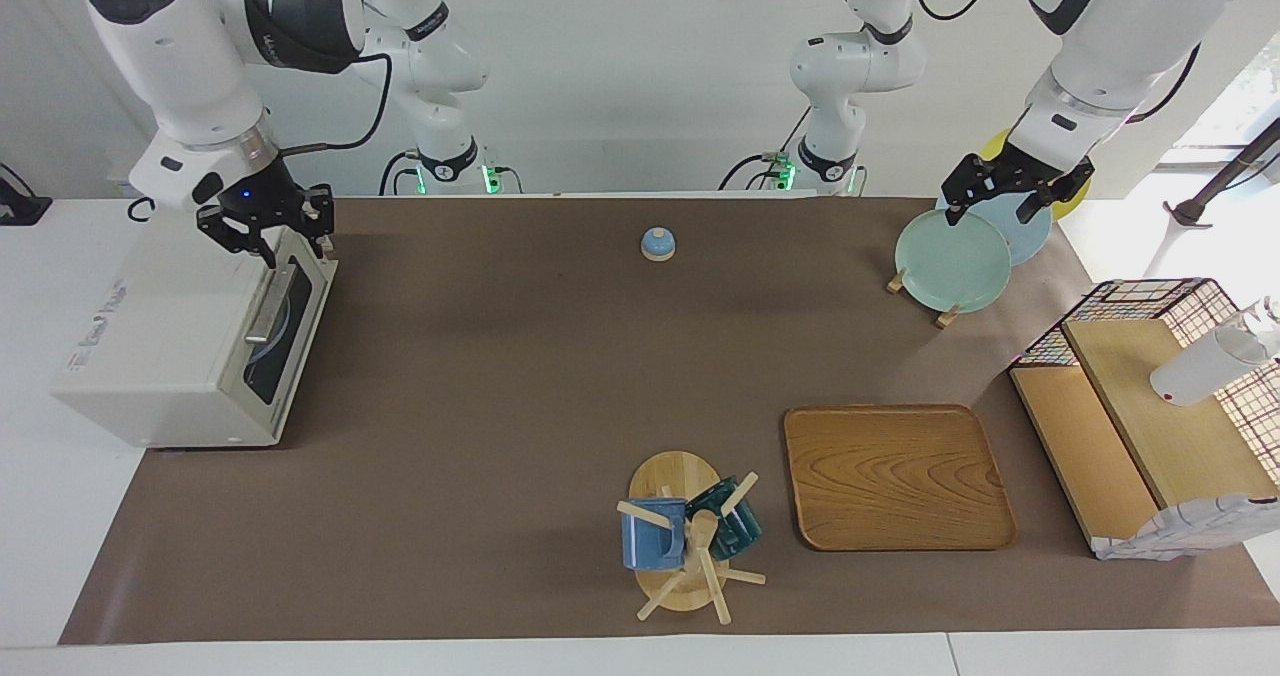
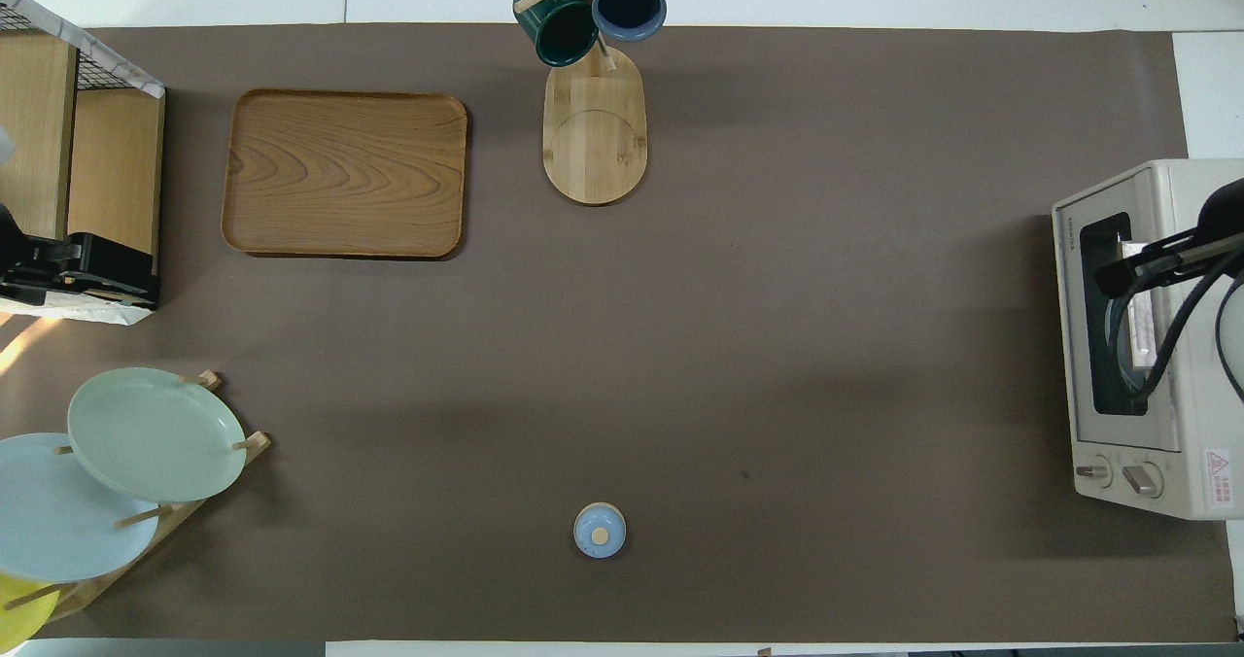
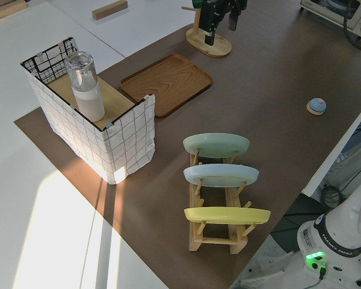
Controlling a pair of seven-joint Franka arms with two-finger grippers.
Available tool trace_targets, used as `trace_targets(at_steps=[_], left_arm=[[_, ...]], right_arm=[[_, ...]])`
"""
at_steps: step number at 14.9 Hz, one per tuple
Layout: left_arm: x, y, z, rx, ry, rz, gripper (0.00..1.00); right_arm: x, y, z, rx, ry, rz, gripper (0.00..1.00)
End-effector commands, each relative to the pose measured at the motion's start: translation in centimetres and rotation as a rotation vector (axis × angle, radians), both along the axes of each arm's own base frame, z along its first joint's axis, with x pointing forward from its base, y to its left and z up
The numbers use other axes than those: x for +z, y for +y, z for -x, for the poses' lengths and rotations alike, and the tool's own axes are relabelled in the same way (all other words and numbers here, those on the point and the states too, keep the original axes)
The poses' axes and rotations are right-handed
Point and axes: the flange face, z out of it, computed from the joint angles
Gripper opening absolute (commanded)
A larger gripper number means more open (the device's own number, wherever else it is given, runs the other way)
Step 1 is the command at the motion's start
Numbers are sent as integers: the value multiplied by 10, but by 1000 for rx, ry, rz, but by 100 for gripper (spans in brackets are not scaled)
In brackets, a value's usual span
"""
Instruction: Put eggplant into oven
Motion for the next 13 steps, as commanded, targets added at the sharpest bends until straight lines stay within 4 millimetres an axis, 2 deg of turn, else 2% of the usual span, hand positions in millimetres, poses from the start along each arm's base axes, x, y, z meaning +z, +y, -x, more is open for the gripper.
trace_targets(at_steps=[1,9,13], left_arm=[[0,4,-1,-1,5,-20,100],[0,4,-1,-1,5,-20,100],[0,4,-1,-1,5,-20,100]], right_arm=[[-10,11,-6,-110,25,-20,100],[4,16,13,-126,32,-53,100],[6,3,13,-151,16,-59,100]])
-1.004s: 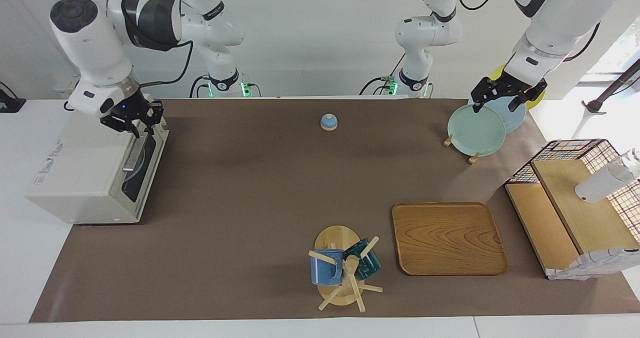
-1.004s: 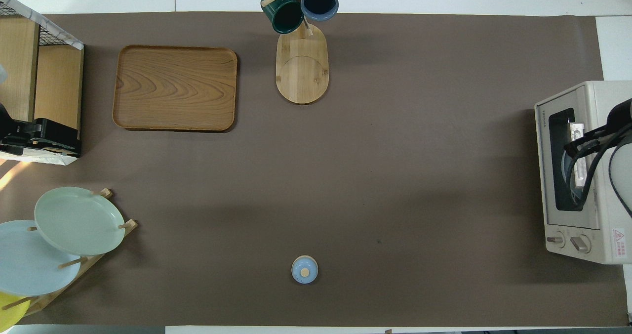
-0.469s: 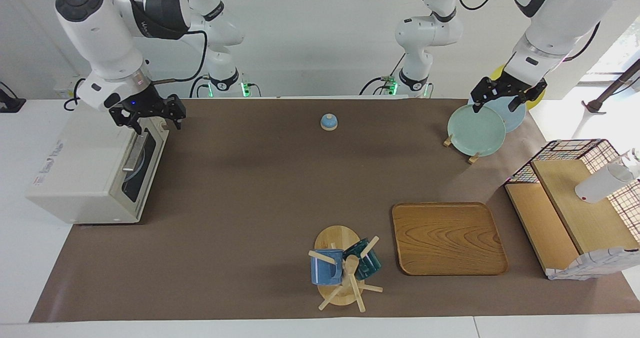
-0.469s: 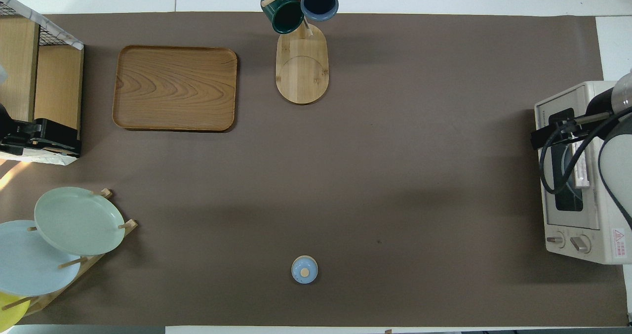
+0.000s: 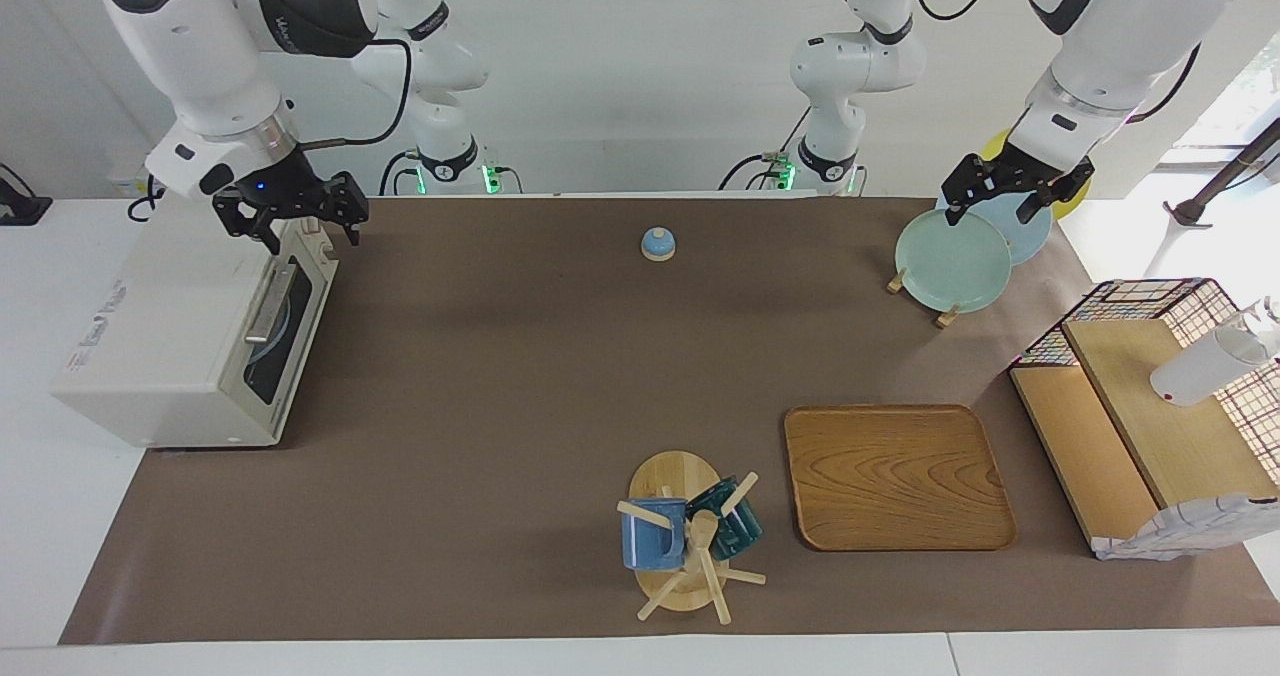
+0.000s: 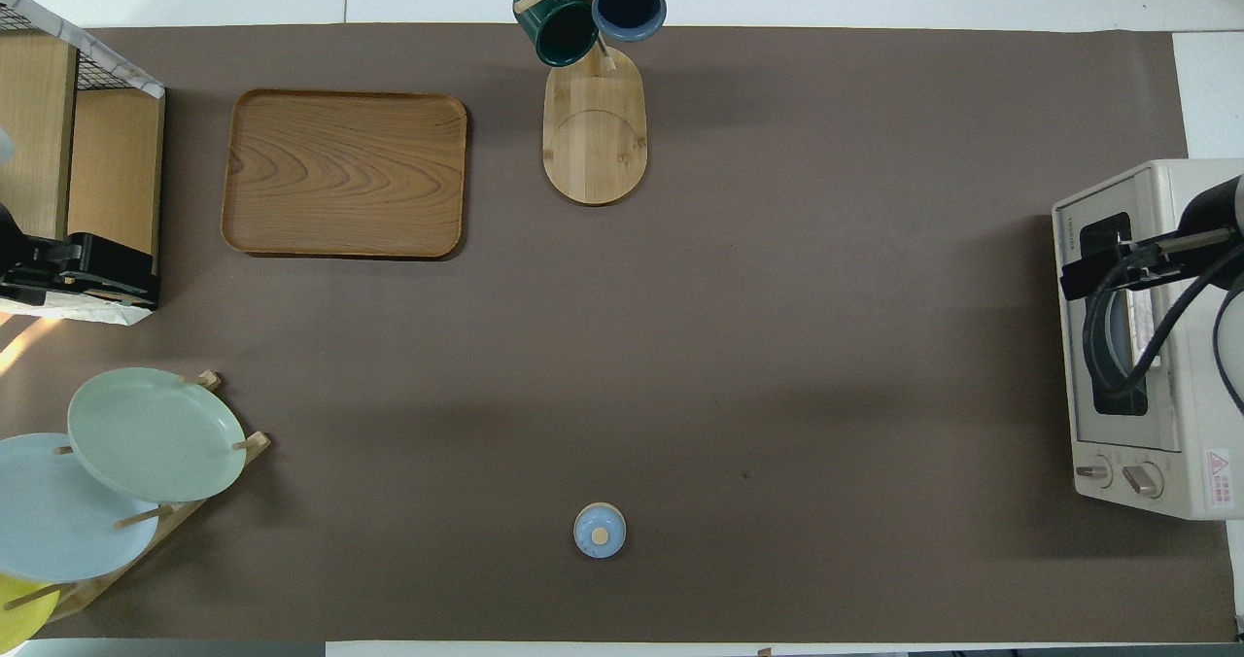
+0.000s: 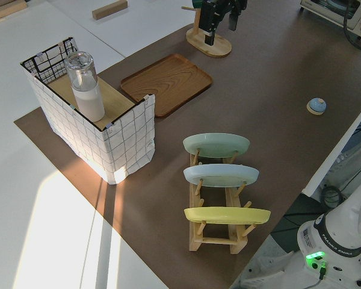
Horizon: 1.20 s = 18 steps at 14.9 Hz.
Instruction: Put eggplant into oven
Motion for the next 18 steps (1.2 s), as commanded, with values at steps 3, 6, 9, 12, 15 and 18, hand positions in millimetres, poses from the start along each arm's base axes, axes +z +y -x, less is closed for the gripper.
trace_targets(at_steps=[3,6,9,12,15,18], left_arm=[[0,3,-1,-2,5,-20,100],[1,4,0,-1,3,-20,100],[0,4,-1,-1,5,-20,100],[0,4,-1,-1,5,-20,100],[0,4,-1,-1,5,-20,100],[0,4,-1,-1,5,-20,100]], right_arm=[[5,-25,8,-67,-3,-30,100],[16,-30,13,-81,-31,-28,100],[17,-30,16,-81,-44,-25,100],[15,-29,15,-78,-33,-27,100],[12,-28,15,-72,-24,-30,100],[11,-25,15,-72,-21,-32,100]])
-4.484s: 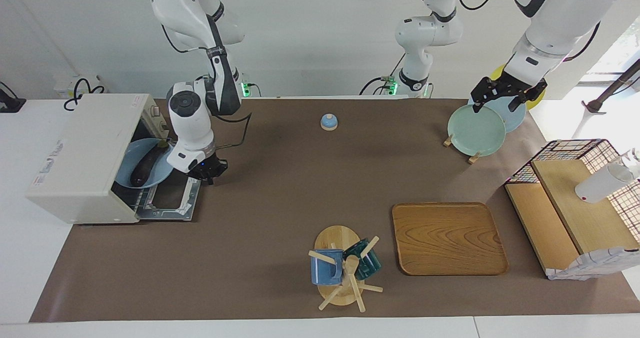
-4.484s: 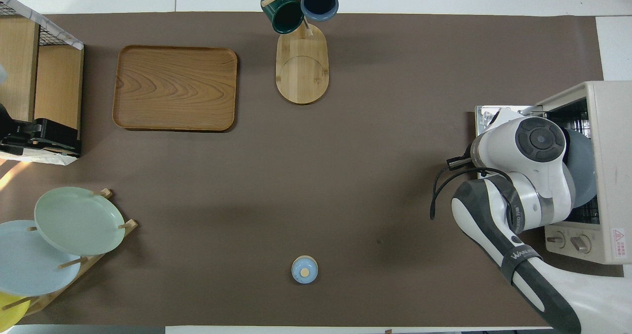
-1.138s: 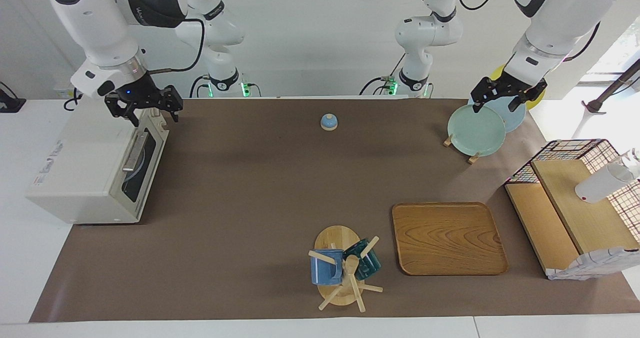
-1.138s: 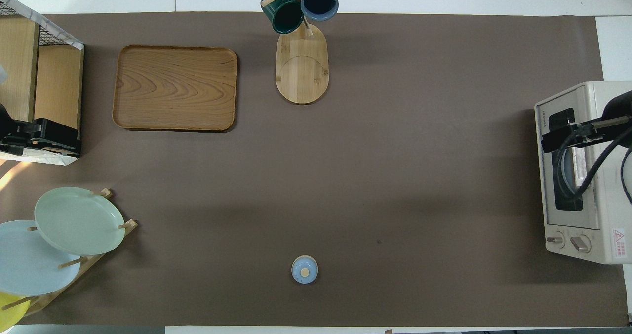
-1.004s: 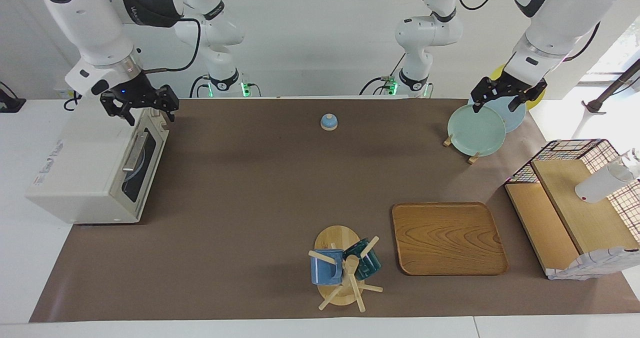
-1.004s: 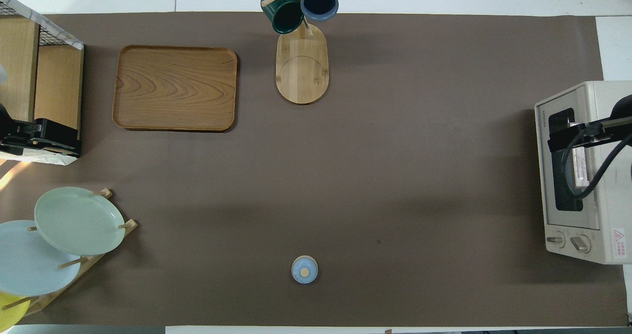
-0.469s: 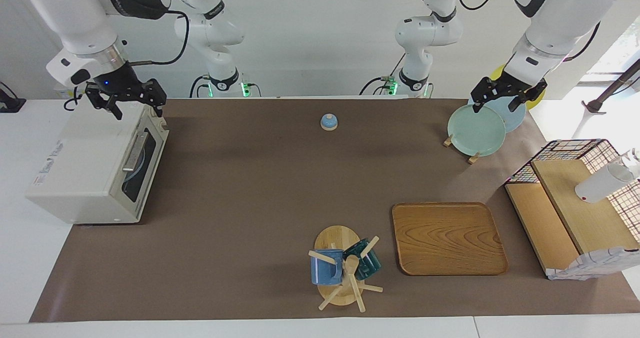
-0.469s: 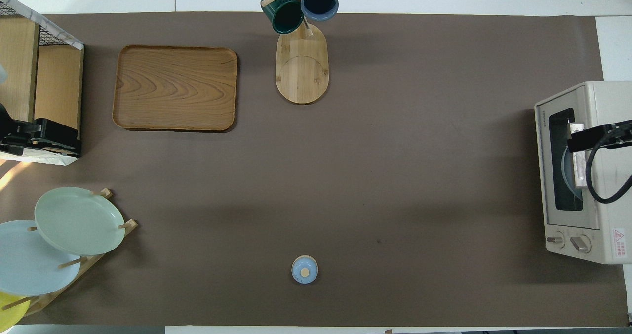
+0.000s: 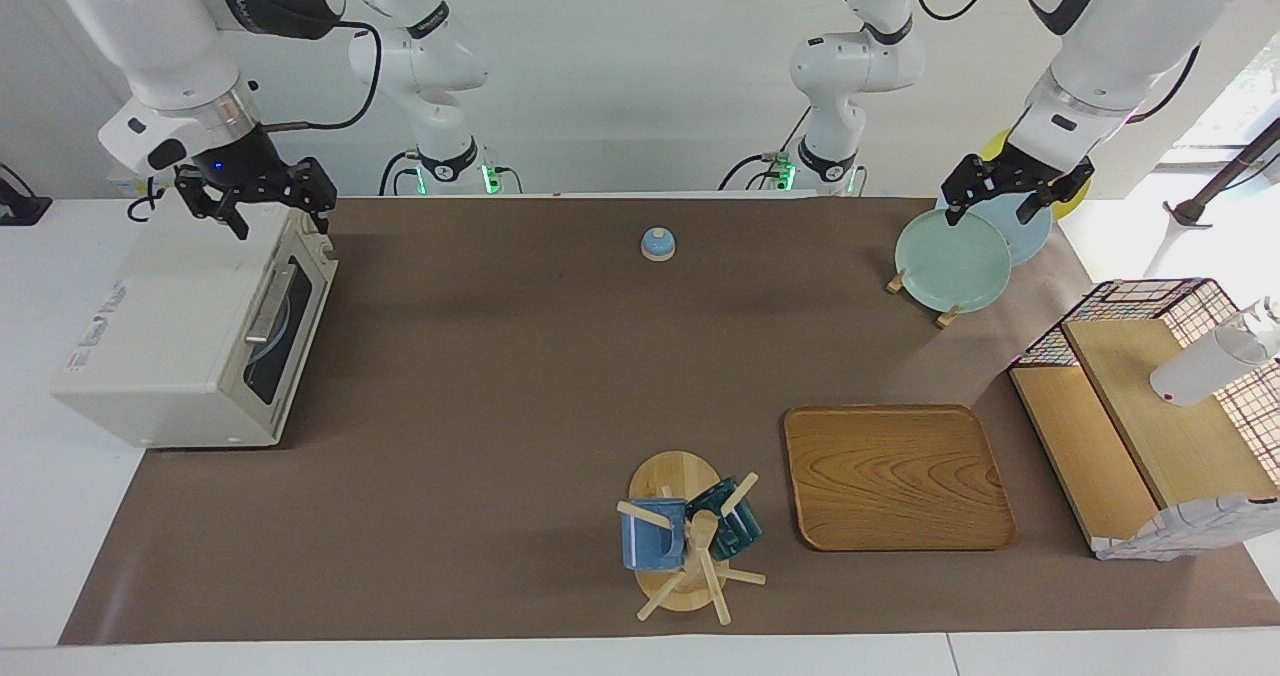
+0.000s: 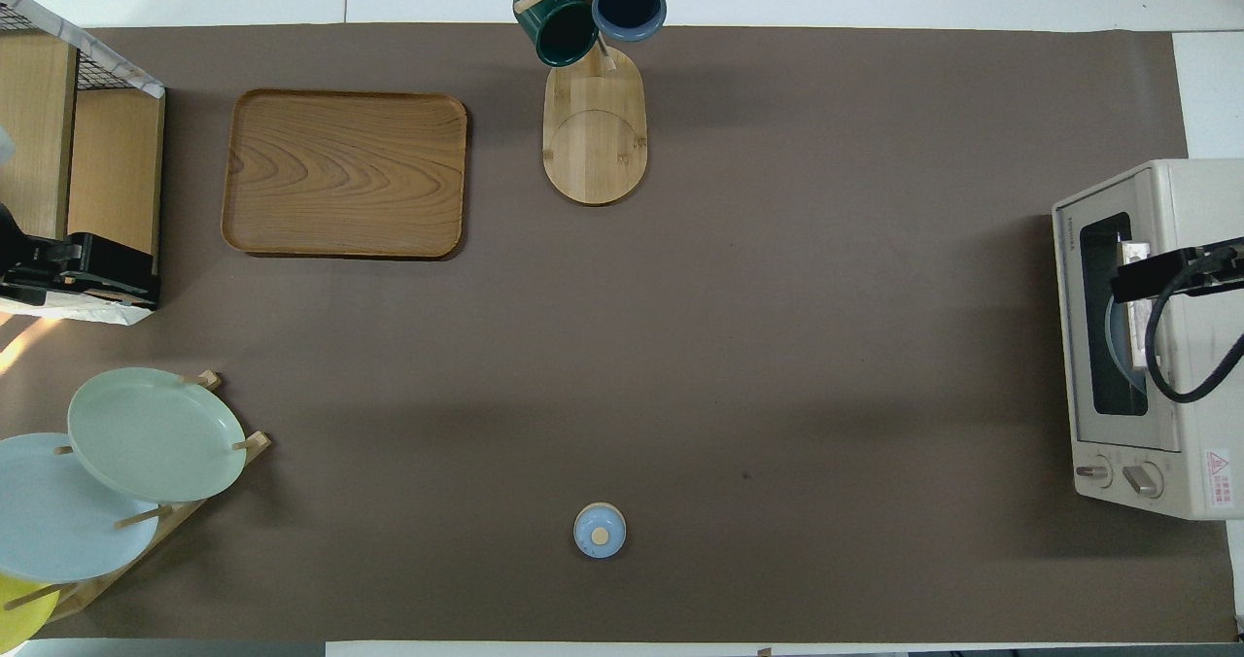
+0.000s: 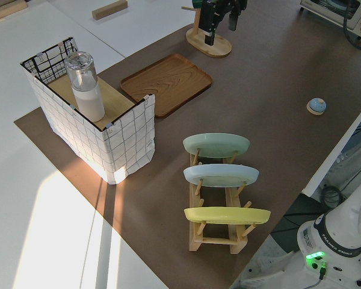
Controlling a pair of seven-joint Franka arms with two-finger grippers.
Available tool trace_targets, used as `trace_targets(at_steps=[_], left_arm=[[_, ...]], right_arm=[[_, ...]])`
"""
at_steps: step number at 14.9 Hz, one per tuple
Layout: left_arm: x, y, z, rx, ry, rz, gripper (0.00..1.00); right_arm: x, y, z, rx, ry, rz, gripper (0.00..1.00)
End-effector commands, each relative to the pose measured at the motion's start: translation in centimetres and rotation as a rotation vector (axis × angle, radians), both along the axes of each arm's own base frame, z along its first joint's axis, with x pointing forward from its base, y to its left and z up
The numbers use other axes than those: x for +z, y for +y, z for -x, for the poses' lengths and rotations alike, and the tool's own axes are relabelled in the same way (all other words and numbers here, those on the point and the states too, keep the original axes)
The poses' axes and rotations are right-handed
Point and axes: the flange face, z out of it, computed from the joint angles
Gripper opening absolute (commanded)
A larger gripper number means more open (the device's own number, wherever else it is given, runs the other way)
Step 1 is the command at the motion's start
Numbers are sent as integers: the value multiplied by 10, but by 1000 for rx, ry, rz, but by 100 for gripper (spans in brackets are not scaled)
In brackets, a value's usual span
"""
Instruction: Put eggplant into oven
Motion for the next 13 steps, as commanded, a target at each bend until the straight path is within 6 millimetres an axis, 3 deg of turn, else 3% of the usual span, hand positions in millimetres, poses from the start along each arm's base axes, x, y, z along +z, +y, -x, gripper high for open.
trace_targets(at_steps=[1,13], left_arm=[[0,4,-1,-1,5,-20,100],[0,4,-1,-1,5,-20,100]], right_arm=[[-2,5,4,-18,4,-29,100],[-4,18,7,1,37,-46,100]])
